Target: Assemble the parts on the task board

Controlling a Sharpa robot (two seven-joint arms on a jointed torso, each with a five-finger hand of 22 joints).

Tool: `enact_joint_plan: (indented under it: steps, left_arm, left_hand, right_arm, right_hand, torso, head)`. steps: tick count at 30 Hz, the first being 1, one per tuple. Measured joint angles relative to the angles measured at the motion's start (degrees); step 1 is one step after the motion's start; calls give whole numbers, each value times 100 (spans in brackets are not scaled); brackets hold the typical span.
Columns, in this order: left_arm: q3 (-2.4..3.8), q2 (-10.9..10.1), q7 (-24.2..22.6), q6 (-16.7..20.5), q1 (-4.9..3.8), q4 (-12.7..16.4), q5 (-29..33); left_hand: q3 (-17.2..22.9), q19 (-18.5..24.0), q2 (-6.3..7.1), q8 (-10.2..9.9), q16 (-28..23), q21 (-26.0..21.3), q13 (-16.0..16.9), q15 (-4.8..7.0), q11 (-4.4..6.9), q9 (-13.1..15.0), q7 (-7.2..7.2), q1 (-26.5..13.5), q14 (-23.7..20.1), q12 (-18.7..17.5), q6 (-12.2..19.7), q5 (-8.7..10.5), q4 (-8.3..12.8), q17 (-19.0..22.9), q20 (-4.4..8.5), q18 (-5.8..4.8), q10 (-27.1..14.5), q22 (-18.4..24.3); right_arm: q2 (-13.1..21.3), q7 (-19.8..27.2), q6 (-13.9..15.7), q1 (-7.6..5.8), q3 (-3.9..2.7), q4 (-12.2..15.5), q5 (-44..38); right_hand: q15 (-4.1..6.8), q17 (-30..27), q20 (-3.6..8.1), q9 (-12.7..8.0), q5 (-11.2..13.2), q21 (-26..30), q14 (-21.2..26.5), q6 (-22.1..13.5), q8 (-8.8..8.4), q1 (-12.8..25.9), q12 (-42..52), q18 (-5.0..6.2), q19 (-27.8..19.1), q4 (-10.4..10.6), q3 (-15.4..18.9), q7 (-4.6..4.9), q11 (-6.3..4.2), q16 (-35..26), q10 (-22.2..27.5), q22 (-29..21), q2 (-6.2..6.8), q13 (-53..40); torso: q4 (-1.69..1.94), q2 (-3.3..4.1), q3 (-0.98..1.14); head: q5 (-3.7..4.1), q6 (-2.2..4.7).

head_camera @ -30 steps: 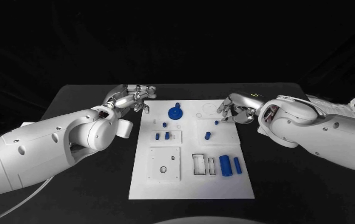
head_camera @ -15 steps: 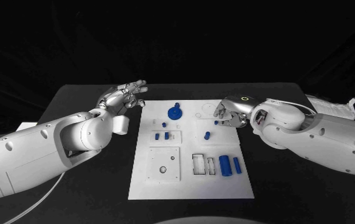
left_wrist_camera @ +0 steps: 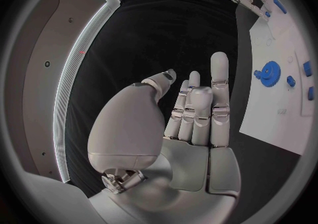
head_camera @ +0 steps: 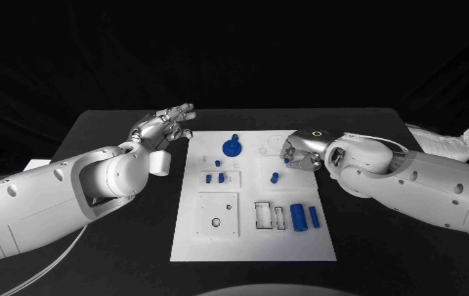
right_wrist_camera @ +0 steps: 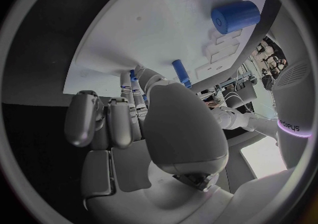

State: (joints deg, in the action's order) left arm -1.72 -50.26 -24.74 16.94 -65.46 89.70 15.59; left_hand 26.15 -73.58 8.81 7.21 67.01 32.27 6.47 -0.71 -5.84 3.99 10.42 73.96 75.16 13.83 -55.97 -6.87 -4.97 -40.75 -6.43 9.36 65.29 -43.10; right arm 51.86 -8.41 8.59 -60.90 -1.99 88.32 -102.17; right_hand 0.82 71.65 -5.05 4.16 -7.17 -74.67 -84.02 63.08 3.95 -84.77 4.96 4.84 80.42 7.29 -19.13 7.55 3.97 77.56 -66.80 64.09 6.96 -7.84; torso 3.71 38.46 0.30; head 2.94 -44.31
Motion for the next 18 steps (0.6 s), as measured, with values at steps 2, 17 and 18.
enact_joint_plan:
  steps: [2, 17, 18]
  left_arm:
    - [0, -1, 0, -4, 0, 2, 0]
    - [-1, -9, 13, -8, 2, -33, -52]
    - [-2, -9, 14, -8, 3, -33, -60]
  left_hand:
    - [0, 0, -22, 0, 0, 0, 7, 0, 0, 0, 0, 22, 0, 1, 0, 0, 0, 6, 0, 0, 0, 7]
    - [-31, 0, -51, 0, 0, -22, 17, -19, -8, -5, 20, 51, -21, 60, 62, 0, 32, 47, 0, -1, -90, 22]
    - [-31, 0, -51, 0, 0, -22, 19, -19, -8, -5, 20, 51, -21, 60, 62, 0, 31, 47, 0, 0, -90, 22]
  right_arm:
    - [-10, -1, -12, 1, -5, -7, -12]
    - [-86, -71, -42, 7, -15, -24, -183]
    - [-95, -88, -42, 9, -15, -24, -217]
  right_hand:
    - [0, 0, 0, 7, 23, 0, 0, 32, 0, 0, 0, 0, 0, -9, -69, -8, -6, 0, -32, 0, 0, 27]
    - [43, 133, 34, 74, 400, -76, -1, 469, 92, 54, 1, 0, 75, -240, -627, -81, -92, 89, -520, 174, -89, 135]
    - [43, 143, 46, 89, 400, -77, -1, 473, 95, 54, 2, -1, 87, -245, -639, -85, -100, 89, -529, 183, -90, 136]
  torso:
    - [-2, 1, -1]
    - [-9, 2, 5]
    - [-9, 2, 5]
  head:
    - [-3, -10]
    - [17, -38]
    - [21, -42]
